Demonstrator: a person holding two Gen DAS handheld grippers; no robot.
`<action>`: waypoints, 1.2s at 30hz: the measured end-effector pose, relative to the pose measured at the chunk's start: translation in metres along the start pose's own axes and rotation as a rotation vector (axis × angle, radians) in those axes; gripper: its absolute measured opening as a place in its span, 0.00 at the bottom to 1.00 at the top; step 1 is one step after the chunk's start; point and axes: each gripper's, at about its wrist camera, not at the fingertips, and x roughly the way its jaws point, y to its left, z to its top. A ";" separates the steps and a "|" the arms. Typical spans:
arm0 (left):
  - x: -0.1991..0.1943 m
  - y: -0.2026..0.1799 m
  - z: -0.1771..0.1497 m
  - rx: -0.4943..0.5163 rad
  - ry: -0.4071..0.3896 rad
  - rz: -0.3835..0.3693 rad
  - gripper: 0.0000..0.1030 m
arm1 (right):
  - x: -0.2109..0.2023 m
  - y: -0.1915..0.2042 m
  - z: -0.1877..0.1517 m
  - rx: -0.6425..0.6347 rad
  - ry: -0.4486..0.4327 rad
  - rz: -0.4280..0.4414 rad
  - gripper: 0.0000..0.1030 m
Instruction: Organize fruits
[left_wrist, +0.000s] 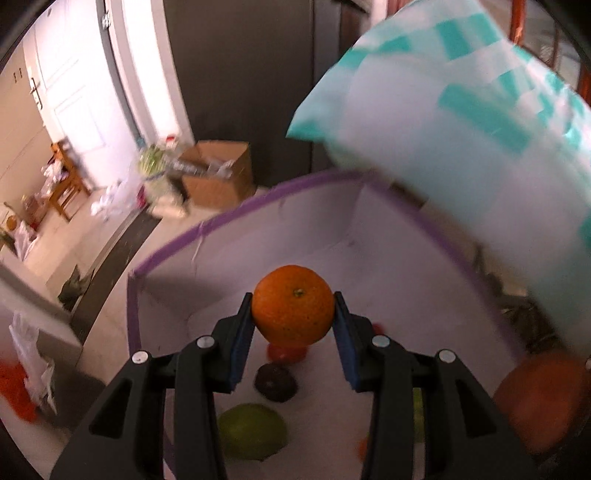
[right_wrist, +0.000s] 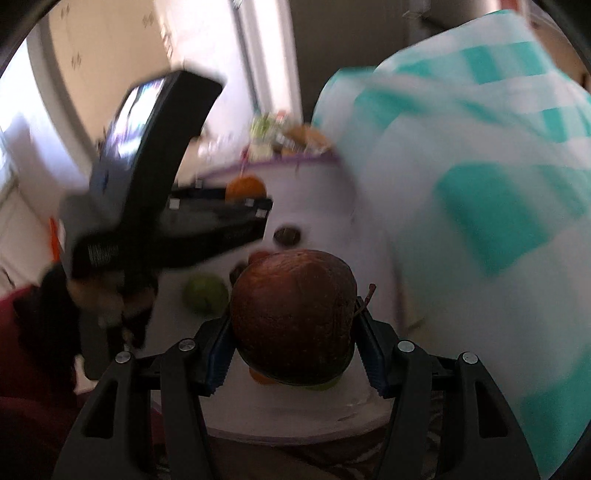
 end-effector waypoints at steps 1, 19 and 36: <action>0.008 0.005 -0.002 -0.005 0.027 0.013 0.40 | 0.009 0.003 0.001 -0.015 0.024 0.004 0.56; 0.047 0.060 -0.012 -0.213 0.153 -0.142 0.58 | 0.095 0.053 -0.004 -0.194 0.245 0.024 0.58; -0.062 0.053 -0.004 -0.099 -0.177 0.144 0.99 | 0.002 -0.001 0.033 0.114 0.093 -0.043 0.84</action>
